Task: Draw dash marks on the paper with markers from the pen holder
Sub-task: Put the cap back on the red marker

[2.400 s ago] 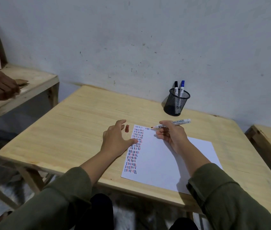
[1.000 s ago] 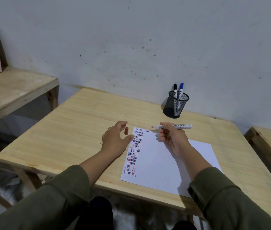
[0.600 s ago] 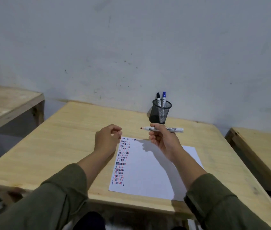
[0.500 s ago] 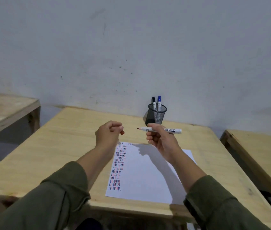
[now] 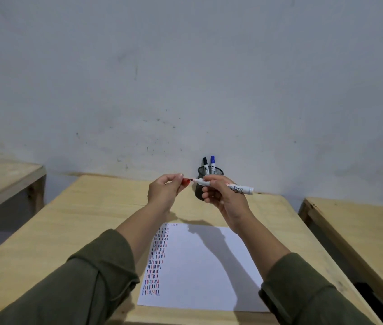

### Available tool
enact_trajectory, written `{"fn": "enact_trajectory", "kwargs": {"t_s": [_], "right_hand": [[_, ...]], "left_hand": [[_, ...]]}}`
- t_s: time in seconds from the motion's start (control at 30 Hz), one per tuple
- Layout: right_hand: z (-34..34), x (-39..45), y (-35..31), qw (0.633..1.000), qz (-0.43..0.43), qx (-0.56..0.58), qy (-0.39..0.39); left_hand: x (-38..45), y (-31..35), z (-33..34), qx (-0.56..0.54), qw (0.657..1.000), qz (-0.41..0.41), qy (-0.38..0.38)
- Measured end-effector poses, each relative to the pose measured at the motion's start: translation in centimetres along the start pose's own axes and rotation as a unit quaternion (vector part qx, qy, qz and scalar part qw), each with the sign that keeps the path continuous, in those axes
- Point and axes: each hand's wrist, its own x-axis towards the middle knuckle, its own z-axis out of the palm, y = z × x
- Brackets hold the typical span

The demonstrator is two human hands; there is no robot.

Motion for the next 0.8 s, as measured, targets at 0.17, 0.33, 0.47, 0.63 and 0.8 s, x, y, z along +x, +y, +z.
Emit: {"fn": "enact_trajectory", "kwargs": {"t_s": [0.17, 0.33, 0.47, 0.63, 0.8], "right_hand": [[0.1, 0.1, -0.4, 1.0, -0.005, -0.02, -0.012], [0.0, 0.1, -0.9, 0.996, -0.029, -0.084, -0.031], [0.0, -0.1, -1.5, 0.987, -0.05, -0.145, -0.04], [1.0, 0.3, -1.0, 0.999, -0.031, -0.037, 0.001], [1.2, -0.1, 0.6, 0.989, 0.017, 0.144, 0.025]], "left_hand": [[-0.1, 0.2, 0.8, 0.015, 1.0, 0.001, -0.007], [-0.1, 0.7, 1.1, 0.02, 0.999, -0.027, -0.023], [-0.2, 1.5, 1.3, 0.01, 0.997, -0.058, -0.049], [-0.6, 1.7, 2.3, -0.114, 0.99, -0.071, -0.053], [-1.0, 0.9, 2.6, -0.112, 0.991, -0.056, -0.044]]}}
